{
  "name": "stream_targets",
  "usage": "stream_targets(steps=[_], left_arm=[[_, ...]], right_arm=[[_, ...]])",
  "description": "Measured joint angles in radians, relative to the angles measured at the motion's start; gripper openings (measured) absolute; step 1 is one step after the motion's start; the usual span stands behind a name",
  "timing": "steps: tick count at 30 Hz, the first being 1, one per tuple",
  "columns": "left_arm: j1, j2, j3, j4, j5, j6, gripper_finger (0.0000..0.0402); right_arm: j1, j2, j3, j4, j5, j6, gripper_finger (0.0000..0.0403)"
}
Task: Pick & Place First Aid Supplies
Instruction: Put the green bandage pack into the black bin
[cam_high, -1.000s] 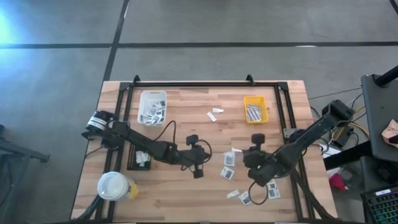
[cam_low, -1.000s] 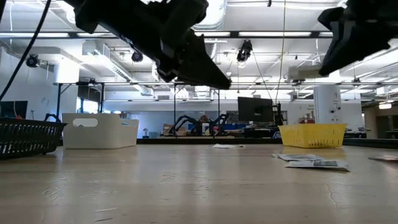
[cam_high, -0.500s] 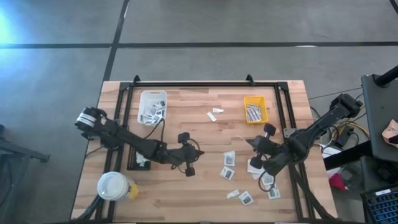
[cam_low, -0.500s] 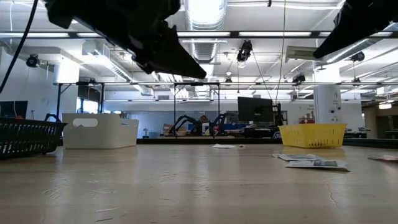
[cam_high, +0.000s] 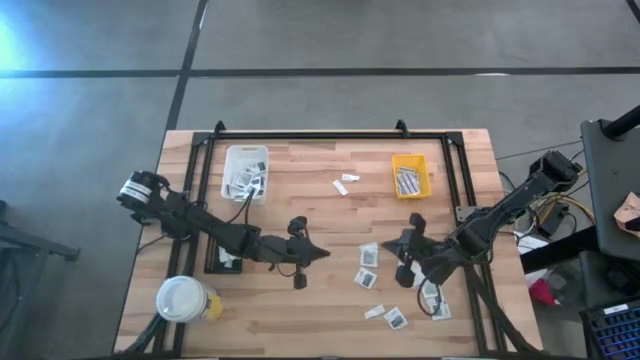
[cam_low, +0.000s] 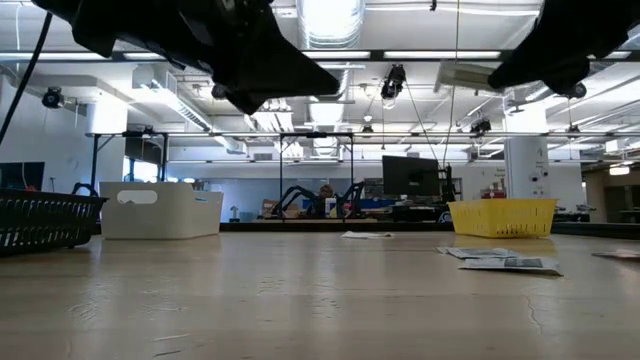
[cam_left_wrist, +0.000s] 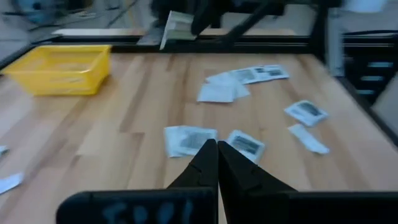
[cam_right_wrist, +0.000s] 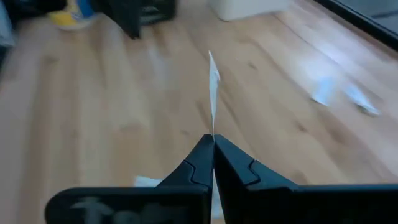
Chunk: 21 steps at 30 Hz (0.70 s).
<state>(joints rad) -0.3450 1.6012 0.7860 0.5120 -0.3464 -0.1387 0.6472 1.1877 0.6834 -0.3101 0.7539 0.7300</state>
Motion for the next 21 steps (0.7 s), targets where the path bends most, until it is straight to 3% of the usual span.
stream_targets(steps=[5, 15, 21], left_arm=[[-0.001, 0.0, 0.009, 0.012, 0.042, 0.047, 0.0035], [-0.001, 0.002, 0.032, 0.013, 0.05, 0.045, 0.0138], [-0.001, 0.002, 0.048, 0.014, 0.123, 0.028, 0.0155]], right_arm=[[0.0, 0.037, -0.014, 0.187, -0.054, -0.078, 0.0008], [-0.007, 0.218, -0.016, 0.517, -0.129, -0.248, 0.0008], [-0.027, 0.284, 0.002, 0.577, -0.129, -0.281, 0.0008]])
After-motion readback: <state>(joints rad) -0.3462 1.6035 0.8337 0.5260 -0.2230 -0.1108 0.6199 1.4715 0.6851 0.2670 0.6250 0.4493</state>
